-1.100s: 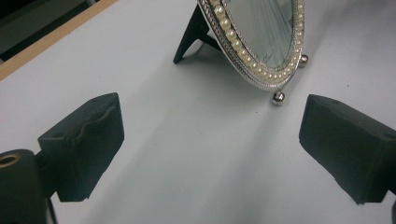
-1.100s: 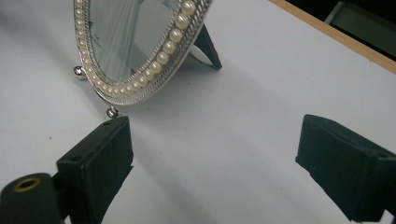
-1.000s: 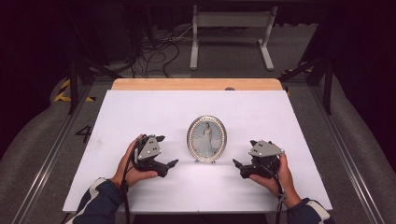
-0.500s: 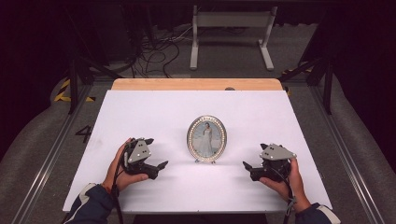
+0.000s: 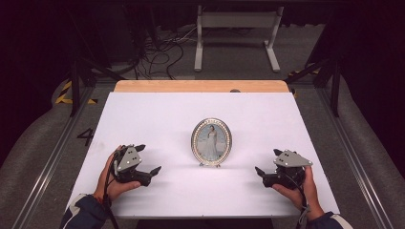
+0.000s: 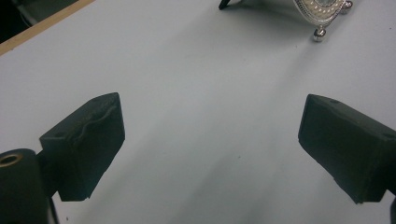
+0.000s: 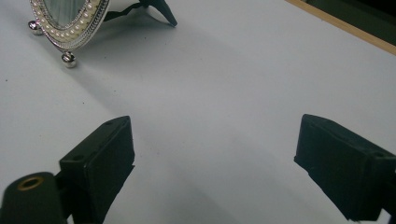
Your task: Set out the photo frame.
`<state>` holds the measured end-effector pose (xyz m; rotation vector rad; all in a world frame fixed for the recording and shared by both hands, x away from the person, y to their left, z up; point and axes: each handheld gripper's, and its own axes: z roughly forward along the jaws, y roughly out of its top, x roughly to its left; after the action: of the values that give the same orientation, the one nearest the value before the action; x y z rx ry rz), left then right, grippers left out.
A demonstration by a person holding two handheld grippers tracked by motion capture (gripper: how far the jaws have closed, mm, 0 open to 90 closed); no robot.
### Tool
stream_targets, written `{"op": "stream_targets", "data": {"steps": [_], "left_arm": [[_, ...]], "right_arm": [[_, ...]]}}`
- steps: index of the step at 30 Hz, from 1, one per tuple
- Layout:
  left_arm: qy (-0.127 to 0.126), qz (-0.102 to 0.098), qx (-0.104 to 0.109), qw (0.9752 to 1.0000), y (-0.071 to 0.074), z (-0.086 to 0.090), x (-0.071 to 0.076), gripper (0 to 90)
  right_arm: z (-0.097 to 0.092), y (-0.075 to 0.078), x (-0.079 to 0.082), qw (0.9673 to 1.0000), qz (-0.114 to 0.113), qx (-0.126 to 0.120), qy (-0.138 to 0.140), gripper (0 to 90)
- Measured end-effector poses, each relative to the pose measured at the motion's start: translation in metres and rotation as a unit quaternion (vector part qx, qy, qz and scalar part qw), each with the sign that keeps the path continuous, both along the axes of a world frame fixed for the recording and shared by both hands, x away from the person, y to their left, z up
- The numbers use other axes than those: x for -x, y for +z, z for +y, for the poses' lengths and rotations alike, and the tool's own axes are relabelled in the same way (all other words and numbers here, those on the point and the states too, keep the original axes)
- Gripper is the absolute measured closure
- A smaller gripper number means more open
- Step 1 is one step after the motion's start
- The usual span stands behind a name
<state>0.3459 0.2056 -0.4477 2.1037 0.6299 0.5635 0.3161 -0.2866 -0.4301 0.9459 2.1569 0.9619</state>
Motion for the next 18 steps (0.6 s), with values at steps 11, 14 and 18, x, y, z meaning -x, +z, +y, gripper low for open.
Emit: {"op": "stream_targets", "data": {"steps": [11,14,18], "left_arm": [[0.015,0.0,-0.001,0.9999,-0.002,0.019,0.008,7.8],[0.024,-0.002,-0.003,0.9997,-0.002,0.024,0.01,8.0],[0.03,-0.001,-0.002,0.9996,-0.003,0.031,0.014,8.0]], "right_arm": [[-0.013,-0.003,0.005,0.9999,-0.003,-0.004,-0.012,11.3],[-0.017,-0.003,0.007,0.9998,-0.005,-0.009,-0.015,11.3],[-0.021,-0.004,0.009,0.9998,-0.005,-0.009,-0.018,11.1]]}}
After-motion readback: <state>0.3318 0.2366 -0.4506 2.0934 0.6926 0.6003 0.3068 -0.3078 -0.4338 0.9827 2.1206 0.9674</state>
